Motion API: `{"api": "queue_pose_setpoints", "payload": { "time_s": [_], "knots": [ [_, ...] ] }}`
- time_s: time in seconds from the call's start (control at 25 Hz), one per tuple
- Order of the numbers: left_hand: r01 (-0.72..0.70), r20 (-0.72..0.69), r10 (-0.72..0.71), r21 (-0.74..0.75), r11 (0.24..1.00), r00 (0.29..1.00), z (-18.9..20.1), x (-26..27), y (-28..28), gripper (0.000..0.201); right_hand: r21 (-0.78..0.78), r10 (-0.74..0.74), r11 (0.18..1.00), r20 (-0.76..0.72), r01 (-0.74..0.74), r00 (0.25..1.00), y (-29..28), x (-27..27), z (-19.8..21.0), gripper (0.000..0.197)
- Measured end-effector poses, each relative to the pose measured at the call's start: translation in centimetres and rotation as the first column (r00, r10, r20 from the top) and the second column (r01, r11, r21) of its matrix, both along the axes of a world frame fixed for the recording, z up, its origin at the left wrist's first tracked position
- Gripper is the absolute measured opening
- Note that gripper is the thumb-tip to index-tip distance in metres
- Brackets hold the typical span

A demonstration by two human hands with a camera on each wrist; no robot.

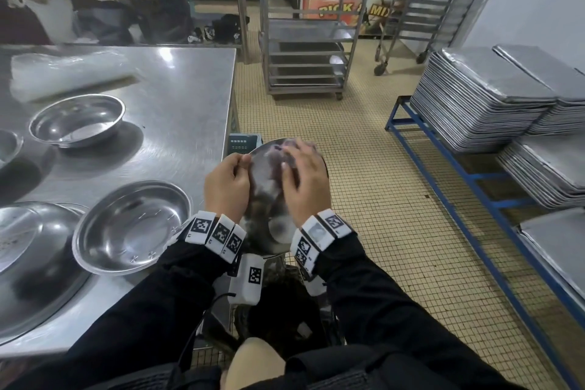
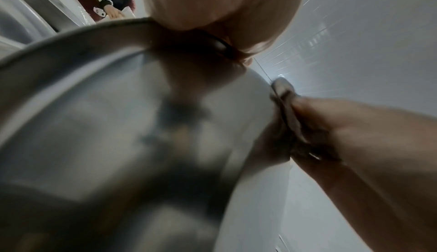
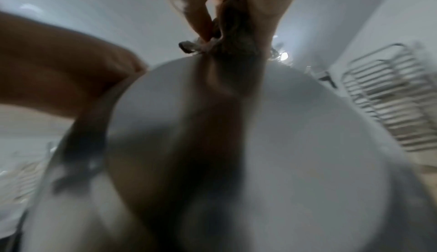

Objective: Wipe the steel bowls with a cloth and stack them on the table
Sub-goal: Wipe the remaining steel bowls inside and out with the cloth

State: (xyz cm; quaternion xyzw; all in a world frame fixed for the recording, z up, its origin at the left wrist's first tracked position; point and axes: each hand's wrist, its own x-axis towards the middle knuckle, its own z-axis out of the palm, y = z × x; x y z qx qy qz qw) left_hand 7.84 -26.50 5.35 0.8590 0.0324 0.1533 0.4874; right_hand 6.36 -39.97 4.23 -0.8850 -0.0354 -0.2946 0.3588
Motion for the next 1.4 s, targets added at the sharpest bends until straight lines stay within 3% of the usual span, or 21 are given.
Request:
{"api": "queue_pose_setpoints", "payload": {
  "time_s": [0.04,0.12,0.24,0.36,0.52,0.6,0.76,0.92,1.04,1.16,1.28,1.4],
  "knots": [
    [-0.002,0.012,0.002,0.008,1.0,1.0,0.2,-0.1,-0.1,0.029,-0.094,0.004,0.996,-0.02,-0.005,1.0,0.6,0.4,0.0,0.04],
    [-0.009,0.034,0.008,0.02,1.0,0.999,0.4,-0.3,0.0,0.034,-0.076,-0.038,0.997,-0.092,0.031,0.995,0.6,1.3,-0.1,0.046],
    [-0.01,0.042,0.01,-0.002,1.0,0.999,0.3,-0.5,0.8,0.04,0.193,-0.034,0.977,-0.264,0.087,0.964,-1.2,1.9,0.3,0.045],
    [-0.021,0.027,0.024,-0.107,0.994,0.999,-0.1,-0.4,1.4,0.042,0.439,-0.041,0.869,-0.394,0.227,0.918,-3.6,1.2,-1.1,0.039],
    [-0.032,0.019,0.037,-0.249,0.968,0.999,-0.8,-0.6,1.5,0.036,0.641,0.044,0.71,-0.454,0.292,0.89,-5.4,-0.1,-3.0,0.033],
    [-0.03,-0.007,0.029,-0.269,0.963,1.0,-1.5,-0.6,1.9,0.032,0.669,0.057,0.694,-0.419,0.266,0.906,-5.9,-0.1,-2.7,0.028],
    [0.077,-0.077,-0.091,-0.166,0.983,0.993,-1.8,-0.7,2.5,0.015,0.594,0.049,0.782,-0.361,0.189,0.931,-6.6,0.4,-2.1,0.016],
    [0.235,-0.072,-0.242,-0.087,0.968,0.968,-0.7,-0.7,1.4,0.031,0.32,0.118,0.947,-0.359,0.003,0.926,-6.9,0.7,-1.3,0.008],
    [0.307,-0.063,-0.302,0.096,0.947,0.951,-0.4,-0.6,0.5,0.026,0.11,0.203,0.978,-0.335,-0.176,0.92,-5.9,0.3,-0.6,0.01],
    [0.266,-0.022,-0.271,0.283,0.922,0.962,-0.5,-0.7,0.3,0.03,0.077,0.254,0.967,-0.29,-0.242,0.923,-4.7,-0.1,-0.5,0.014],
    [0.21,-0.038,-0.208,0.277,0.938,0.977,-0.7,-0.6,0.7,0.04,0.117,0.182,0.98,-0.187,-0.162,0.965,-4.0,0.1,-1.1,0.021],
    [0.137,-0.048,-0.13,0.205,0.969,0.99,-0.9,-0.5,0.9,0.043,0.228,-0.068,0.968,-0.149,0.101,0.987,-3.7,0.0,-1.6,0.025]
  ]
}}
